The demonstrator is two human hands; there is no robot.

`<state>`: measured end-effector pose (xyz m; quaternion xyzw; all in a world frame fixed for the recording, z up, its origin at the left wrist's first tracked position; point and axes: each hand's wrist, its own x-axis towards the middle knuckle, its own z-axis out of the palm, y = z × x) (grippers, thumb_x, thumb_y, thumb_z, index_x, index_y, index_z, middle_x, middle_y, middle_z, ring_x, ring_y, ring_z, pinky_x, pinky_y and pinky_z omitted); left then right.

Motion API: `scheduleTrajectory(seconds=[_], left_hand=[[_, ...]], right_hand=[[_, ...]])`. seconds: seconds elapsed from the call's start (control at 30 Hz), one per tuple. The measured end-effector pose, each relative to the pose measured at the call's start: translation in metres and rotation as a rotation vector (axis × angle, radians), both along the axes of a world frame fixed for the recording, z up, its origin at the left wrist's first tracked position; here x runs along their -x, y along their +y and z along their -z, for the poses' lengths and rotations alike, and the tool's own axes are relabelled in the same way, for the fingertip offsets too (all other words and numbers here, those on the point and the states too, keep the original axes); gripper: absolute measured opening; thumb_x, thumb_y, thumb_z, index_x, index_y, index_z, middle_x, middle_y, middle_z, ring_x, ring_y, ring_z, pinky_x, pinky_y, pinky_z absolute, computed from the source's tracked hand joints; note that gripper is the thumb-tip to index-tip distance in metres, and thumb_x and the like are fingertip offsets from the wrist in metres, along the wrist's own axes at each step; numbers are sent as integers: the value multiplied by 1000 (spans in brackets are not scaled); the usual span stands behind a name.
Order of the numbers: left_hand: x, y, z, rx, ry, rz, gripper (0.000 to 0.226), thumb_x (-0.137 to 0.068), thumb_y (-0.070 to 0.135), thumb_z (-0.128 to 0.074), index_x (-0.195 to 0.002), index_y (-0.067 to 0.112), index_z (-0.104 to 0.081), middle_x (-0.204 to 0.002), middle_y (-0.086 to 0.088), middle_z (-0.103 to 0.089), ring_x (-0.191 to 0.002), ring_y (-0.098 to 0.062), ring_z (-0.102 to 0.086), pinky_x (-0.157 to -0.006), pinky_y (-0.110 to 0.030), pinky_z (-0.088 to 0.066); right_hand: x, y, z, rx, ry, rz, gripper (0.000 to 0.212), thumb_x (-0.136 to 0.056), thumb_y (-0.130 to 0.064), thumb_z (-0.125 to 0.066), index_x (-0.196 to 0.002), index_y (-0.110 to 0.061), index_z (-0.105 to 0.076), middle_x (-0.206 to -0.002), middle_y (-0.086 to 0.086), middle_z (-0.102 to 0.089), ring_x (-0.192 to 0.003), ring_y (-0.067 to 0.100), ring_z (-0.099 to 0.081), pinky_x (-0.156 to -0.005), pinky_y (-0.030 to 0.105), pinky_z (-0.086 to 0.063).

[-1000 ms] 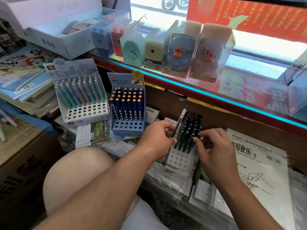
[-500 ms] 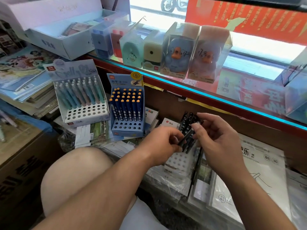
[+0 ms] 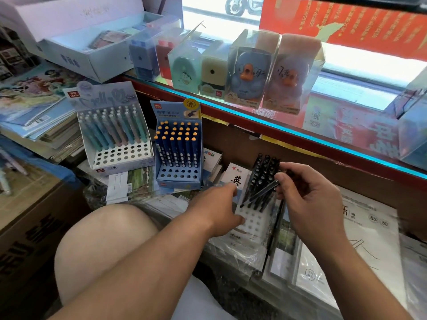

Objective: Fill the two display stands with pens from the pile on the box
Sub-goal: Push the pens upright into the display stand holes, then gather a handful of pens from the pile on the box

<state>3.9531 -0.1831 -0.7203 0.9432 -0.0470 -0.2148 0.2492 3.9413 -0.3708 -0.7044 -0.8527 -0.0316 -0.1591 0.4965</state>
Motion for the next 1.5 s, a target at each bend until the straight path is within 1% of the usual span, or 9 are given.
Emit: scheduleTrajectory(seconds=[0.13,0.3,0.63,0.9,1.1,1.2,1.27,1.37,1.5], left_hand=[[0,-2,5,-62,84,75,53,-86,48,-76,-126,22,-53,-107,1,-66,-99,-23,-64,-90,-44,-55],[-3,-1,7,-30,116,83,55,-86,46,-77,-128,21,-53,-110,0,-66,-101,-23,-63,-91,-41,-54],[-6,1,14,6,141,66,63,-84,49,-79,-134,23,-49,-117,-1,-65,-105,-23,-62,-90,-38,-53],[-7,0,15,31,150,55,61,-85,46,-78,-135,24,-50,-119,1,-66,-106,-22,-62,-88,-35,-51],[-3,2,16,1,149,58,65,-84,51,-76,-136,24,-48,-120,-1,-65,-108,-24,-62,-95,-42,-53],[0,5,8,-13,106,23,65,-87,49,-73,-141,24,-45,-136,-2,-57,-122,-26,-57,-101,-44,-50],[2,11,-2,3,26,-28,61,-90,45,-70,-142,24,-45,-141,-3,-48,-128,-27,-52,-104,-48,-48],[0,35,-27,24,-137,-156,49,-91,43,-68,-132,26,-49,-128,-2,-48,-120,-27,-53,-99,-50,-50],[0,105,-73,64,-357,-404,52,-92,46,-67,-136,23,-51,-133,-3,-50,-121,-25,-55,-103,-44,-48]], right_hand=[[-1,5,11,144,-26,-13,23,-96,-28,-66,-118,-27,-71,-98,-17,-68,-88,6,-69,-81,36,-61],[-4,12,23,298,-98,-37,24,-95,-23,-69,-118,-18,-73,-104,-7,-71,-91,3,-63,-82,14,-49],[-9,15,32,461,-143,-103,28,-96,-26,-67,-123,-18,-72,-100,-7,-64,-84,7,-57,-72,20,-48],[-10,17,43,660,-217,-76,10,-90,-26,-74,-95,-18,-74,-87,-2,-65,-81,17,-53,-62,33,-47],[-5,16,31,527,-80,-106,23,-91,-32,-67,-110,-20,-73,-95,-9,-63,-91,11,-55,-75,30,-49],[1,17,20,426,-58,-126,21,-91,-30,-68,-110,-23,-71,-96,-14,-61,-90,8,-59,-76,34,-56],[3,22,9,378,-65,-159,19,-90,-30,-68,-108,-26,-70,-96,-18,-60,-89,5,-60,-74,32,-57],[-7,43,-9,333,-42,-245,24,-87,-32,-70,-112,-29,-69,-99,-21,-60,-93,-1,-60,-75,21,-54],[-31,100,-26,252,-24,-489,40,-86,-41,-71,-124,-36,-63,-111,-24,-59,-104,0,-61,-86,30,-57]])
